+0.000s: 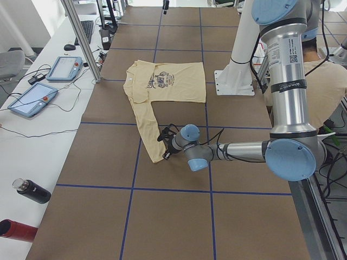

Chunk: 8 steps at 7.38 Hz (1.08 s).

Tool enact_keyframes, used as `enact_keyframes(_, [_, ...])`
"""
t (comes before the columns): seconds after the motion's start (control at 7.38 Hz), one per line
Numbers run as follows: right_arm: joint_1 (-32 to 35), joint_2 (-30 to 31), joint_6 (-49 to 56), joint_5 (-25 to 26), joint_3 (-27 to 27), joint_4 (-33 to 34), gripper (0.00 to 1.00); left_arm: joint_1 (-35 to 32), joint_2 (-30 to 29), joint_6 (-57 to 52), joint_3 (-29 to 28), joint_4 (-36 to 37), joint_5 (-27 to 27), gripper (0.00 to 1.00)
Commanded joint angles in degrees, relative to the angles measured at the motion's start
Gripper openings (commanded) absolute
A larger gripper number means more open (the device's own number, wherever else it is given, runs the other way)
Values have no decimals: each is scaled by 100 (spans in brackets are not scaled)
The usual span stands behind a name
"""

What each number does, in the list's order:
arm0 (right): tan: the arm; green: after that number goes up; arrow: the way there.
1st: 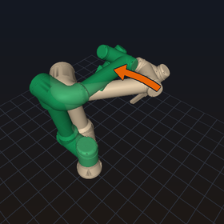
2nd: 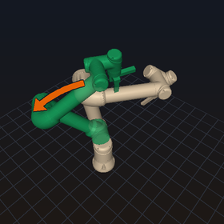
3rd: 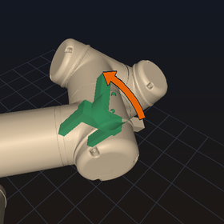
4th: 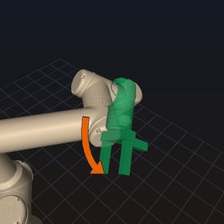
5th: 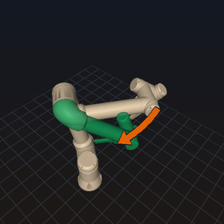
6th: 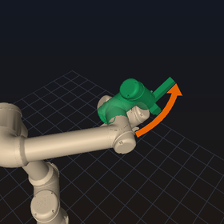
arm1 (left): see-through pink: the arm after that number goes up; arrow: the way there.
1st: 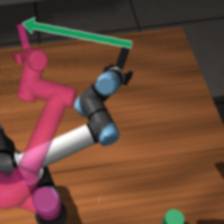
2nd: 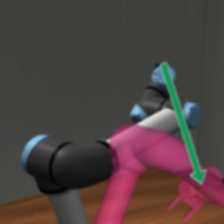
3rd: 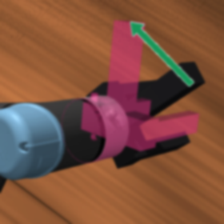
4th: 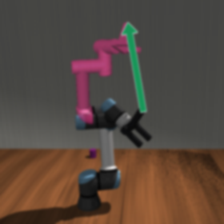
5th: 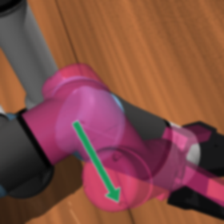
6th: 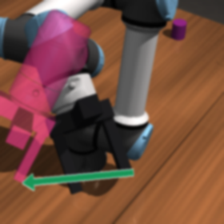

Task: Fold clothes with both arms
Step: 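Lower the left gripper to the other sleeve cuff and grasp it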

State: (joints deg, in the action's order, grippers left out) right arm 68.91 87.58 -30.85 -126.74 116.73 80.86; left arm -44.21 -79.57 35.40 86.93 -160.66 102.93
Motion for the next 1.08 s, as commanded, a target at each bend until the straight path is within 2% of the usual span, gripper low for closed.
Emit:
enact_keyframes(0.0, [0,-4,0,0,-1,0,99,0,3,2,0,0,-1,41])
enact_keyframes(0.14, [0,-4,0,0,-1,0,99,0,12,2,0,0,-1,29])
enact_keyframes(0.27, [0,-4,0,-9,8,0,99,0,12,2,0,9,-1,7])
enact_keyframes(0.41, [0,-13,0,-9,8,0,99,0,12,2,0,9,-1,0])
enact_keyframes(0.68, [0,-21,0,-9,-1,0,99,-26,21,-15,148,9,60,0])
enact_keyframes(0.95, [0,-39,0,-9,-10,0,99,-410,-84,-365,543,524,498,0])
